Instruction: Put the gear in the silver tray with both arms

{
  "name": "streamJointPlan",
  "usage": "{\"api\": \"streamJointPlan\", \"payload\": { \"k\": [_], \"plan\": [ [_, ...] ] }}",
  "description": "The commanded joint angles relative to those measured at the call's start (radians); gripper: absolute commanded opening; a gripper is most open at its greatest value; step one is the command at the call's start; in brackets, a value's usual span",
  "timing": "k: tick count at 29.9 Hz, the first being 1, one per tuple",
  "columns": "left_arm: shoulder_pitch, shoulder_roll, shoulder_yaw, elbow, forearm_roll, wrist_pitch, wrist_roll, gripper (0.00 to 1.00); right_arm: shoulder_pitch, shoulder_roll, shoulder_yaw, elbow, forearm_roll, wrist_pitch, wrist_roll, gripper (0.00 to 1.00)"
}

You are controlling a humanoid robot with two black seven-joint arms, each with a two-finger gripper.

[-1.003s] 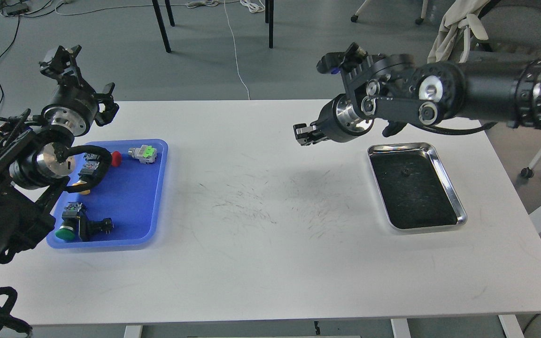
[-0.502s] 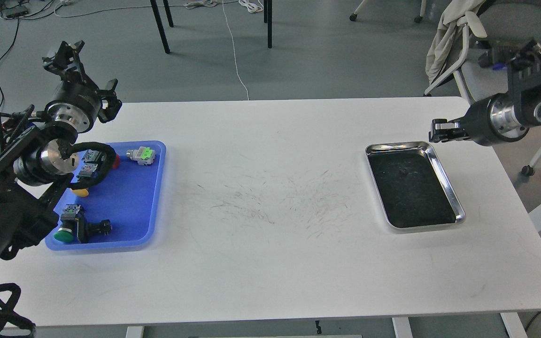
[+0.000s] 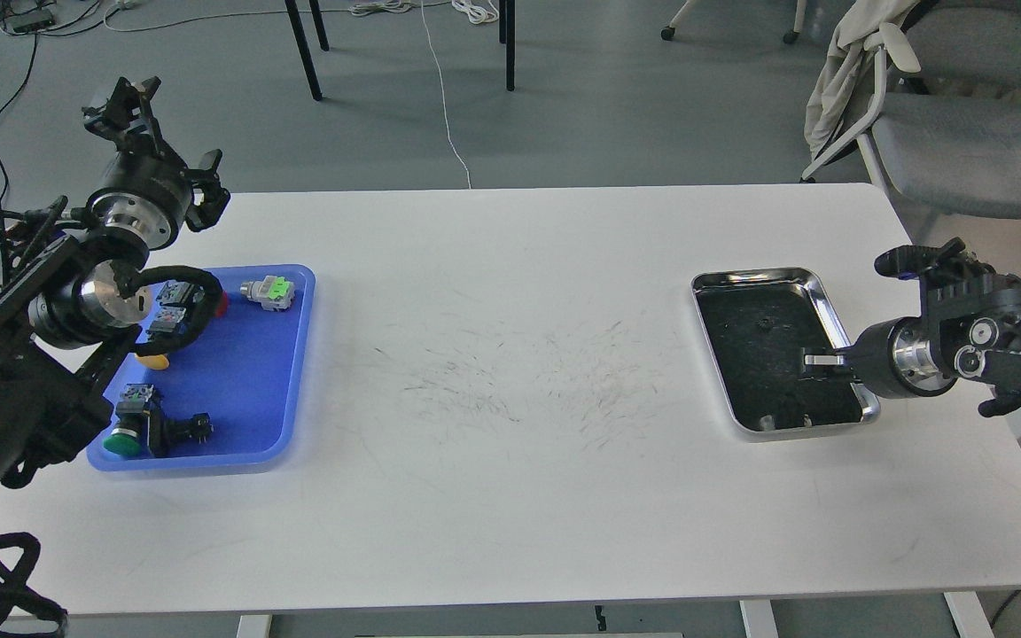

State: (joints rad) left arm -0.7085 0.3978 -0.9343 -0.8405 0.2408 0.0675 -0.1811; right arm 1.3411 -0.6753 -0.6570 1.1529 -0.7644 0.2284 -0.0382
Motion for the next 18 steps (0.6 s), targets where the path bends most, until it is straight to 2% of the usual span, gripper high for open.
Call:
{"api": "streamJointPlan", "payload": {
  "k": [1, 6, 9, 10, 11, 12, 14, 16, 18],
  "plan": [
    [-0.002, 0.000, 0.000, 0.000, 0.000, 0.000, 0.000, 0.98, -0.010, 0.000, 0.011, -0.002, -0.006, 0.000, 0.000, 0.04],
    [-0.002, 0.000, 0.000, 0.000, 0.000, 0.006, 0.000, 0.98, -0.007, 0.013, 0.013, -0.005, -0.006, -0.004, 0.000, 0.10],
    [-0.003, 0.000, 0.000, 0.000, 0.000, 0.006, 0.000, 0.98, -0.007, 0.020, 0.019, -0.010, -0.006, -0.014, 0.000, 0.30],
    [-0.003, 0.000, 0.000, 0.000, 0.000, 0.006, 0.000, 0.98, -0.007, 0.020, 0.022, -0.012, -0.006, -0.012, 0.000, 0.48],
    [-0.003, 0.000, 0.000, 0.000, 0.000, 0.005, 0.000, 0.98, -0.007, 0.020, 0.023, -0.012, -0.004, -0.014, -0.002, 0.69],
    [-0.003, 0.001, 0.000, 0.000, 0.000, 0.006, 0.000, 0.98, -0.007, 0.020, 0.029, -0.012, -0.001, -0.014, -0.002, 0.82],
    [-0.003, 0.003, 0.000, 0.000, 0.000, 0.005, 0.000, 0.98, -0.007, 0.019, 0.037, -0.012, -0.001, -0.014, 0.000, 0.84],
    [-0.003, 0.003, 0.000, 0.000, 0.000, 0.005, 0.000, 0.98, -0.002, 0.013, 0.046, -0.013, 0.000, -0.014, -0.002, 0.92],
    [-0.003, 0.003, 0.000, 0.000, 0.000, 0.006, 0.000, 0.98, 0.001, 0.010, 0.069, -0.018, 0.008, -0.014, -0.002, 0.94]
  ]
}}
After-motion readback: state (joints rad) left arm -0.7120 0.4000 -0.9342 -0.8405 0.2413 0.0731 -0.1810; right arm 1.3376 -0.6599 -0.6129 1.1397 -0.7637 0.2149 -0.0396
